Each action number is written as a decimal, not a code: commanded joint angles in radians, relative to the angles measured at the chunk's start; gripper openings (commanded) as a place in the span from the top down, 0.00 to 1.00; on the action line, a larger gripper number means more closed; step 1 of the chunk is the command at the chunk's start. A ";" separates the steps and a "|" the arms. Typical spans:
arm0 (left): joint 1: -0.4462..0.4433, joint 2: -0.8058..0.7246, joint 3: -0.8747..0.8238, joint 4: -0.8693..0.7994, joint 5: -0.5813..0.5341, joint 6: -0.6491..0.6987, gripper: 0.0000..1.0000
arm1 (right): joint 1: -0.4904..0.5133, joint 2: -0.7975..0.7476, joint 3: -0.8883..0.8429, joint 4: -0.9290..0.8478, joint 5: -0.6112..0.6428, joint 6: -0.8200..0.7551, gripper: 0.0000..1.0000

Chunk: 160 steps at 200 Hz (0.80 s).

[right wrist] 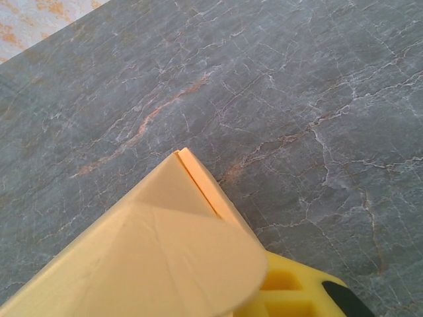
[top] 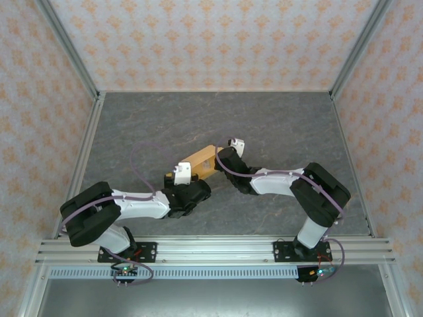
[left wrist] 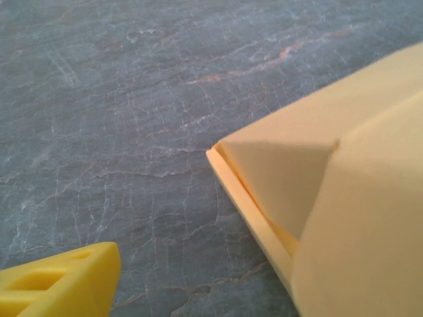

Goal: Fold the paper box

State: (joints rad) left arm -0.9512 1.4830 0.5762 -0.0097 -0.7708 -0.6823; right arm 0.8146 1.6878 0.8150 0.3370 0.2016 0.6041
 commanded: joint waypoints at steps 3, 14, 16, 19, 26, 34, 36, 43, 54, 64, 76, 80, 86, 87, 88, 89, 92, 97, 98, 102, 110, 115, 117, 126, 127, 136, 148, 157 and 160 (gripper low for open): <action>-0.006 -0.040 -0.030 -0.034 0.052 0.044 0.24 | -0.008 0.010 -0.016 -0.023 0.015 -0.018 0.81; -0.006 -0.060 -0.037 -0.036 0.071 0.057 0.22 | -0.008 0.010 -0.016 -0.023 0.010 -0.022 0.80; -0.006 -0.064 -0.038 -0.038 0.074 0.059 0.22 | -0.008 0.009 -0.016 -0.023 0.009 -0.022 0.80; -0.006 -0.071 -0.040 -0.042 0.077 0.062 0.21 | -0.009 0.009 -0.015 -0.023 0.008 -0.022 0.80; -0.005 -0.086 -0.044 -0.046 0.087 0.073 0.20 | -0.008 0.007 -0.017 -0.023 0.009 -0.024 0.80; -0.006 -0.102 -0.045 -0.054 0.094 0.080 0.19 | -0.008 0.007 -0.018 -0.023 0.007 -0.023 0.80; -0.007 -0.106 -0.045 -0.057 0.097 0.083 0.19 | -0.009 0.006 -0.019 -0.022 0.007 -0.024 0.80; -0.005 -0.121 -0.046 -0.064 0.107 0.088 0.18 | -0.008 0.006 -0.018 -0.021 0.004 -0.026 0.80; -0.006 -0.144 -0.049 -0.073 0.130 0.099 0.18 | -0.008 0.006 -0.018 -0.022 0.005 -0.024 0.80; -0.005 -0.171 -0.050 -0.084 0.159 0.112 0.17 | -0.008 0.006 -0.020 -0.021 0.005 -0.024 0.80; -0.005 -0.200 -0.049 -0.104 0.208 0.132 0.16 | -0.008 0.003 -0.022 -0.021 0.005 -0.023 0.80; -0.005 -0.210 -0.048 -0.113 0.229 0.140 0.16 | -0.008 0.003 -0.021 -0.022 0.004 -0.024 0.80; -0.006 -0.223 -0.043 -0.129 0.260 0.142 0.16 | -0.008 0.001 -0.021 -0.022 0.005 -0.023 0.80; -0.005 -0.227 -0.042 -0.133 0.264 0.142 0.16 | -0.008 0.001 -0.021 -0.023 0.005 -0.023 0.80; -0.006 -0.229 -0.041 -0.136 0.268 0.142 0.16 | -0.008 0.001 -0.021 -0.023 0.005 -0.024 0.80; -0.005 -0.232 -0.040 -0.139 0.275 0.142 0.16 | -0.008 0.001 -0.021 -0.023 0.005 -0.025 0.80; -0.005 -0.241 -0.037 -0.149 0.291 0.169 0.16 | -0.008 0.001 -0.022 -0.023 0.005 -0.025 0.80; -0.006 -0.256 -0.033 -0.165 0.322 0.183 0.16 | -0.009 0.002 -0.022 -0.023 0.004 -0.026 0.80; -0.005 -0.259 -0.032 -0.168 0.328 0.187 0.16 | -0.008 0.001 -0.022 -0.023 0.005 -0.026 0.80; -0.005 -0.272 -0.028 -0.182 0.348 0.194 0.16 | -0.008 0.001 -0.021 -0.023 0.004 -0.025 0.80; -0.006 -0.298 -0.024 -0.206 0.382 0.210 0.16 | -0.008 0.001 -0.022 -0.020 0.005 -0.026 0.80; -0.005 -0.314 -0.021 -0.222 0.397 0.216 0.16 | -0.008 0.002 -0.022 -0.020 0.005 -0.026 0.80; -0.006 -0.320 -0.019 -0.228 0.403 0.218 0.16 | -0.007 0.002 -0.022 -0.019 0.005 -0.025 0.80; -0.005 -0.343 -0.009 -0.262 0.419 0.228 0.15 | -0.008 0.003 -0.022 -0.014 0.004 -0.025 0.80; -0.005 -0.345 -0.008 -0.265 0.420 0.229 0.15 | -0.008 0.003 -0.023 -0.014 0.003 -0.026 0.80; -0.005 -0.367 0.000 -0.294 0.428 0.238 0.15 | -0.008 0.005 -0.023 -0.010 0.001 -0.026 0.80; -0.005 -0.395 0.007 -0.326 0.440 0.247 0.14 | -0.008 0.005 -0.023 -0.009 -0.003 -0.025 0.80; -0.005 -0.417 0.013 -0.352 0.449 0.252 0.14 | -0.008 0.002 -0.023 -0.009 -0.005 -0.026 0.80; -0.006 -0.426 0.016 -0.359 0.454 0.254 0.14 | -0.008 0.001 -0.023 -0.009 -0.006 -0.026 0.80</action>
State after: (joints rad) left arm -0.9512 1.1110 0.5499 -0.2443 -0.3702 -0.4751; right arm 0.8108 1.6878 0.8043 0.3302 0.2005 0.5961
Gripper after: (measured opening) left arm 0.857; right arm 0.201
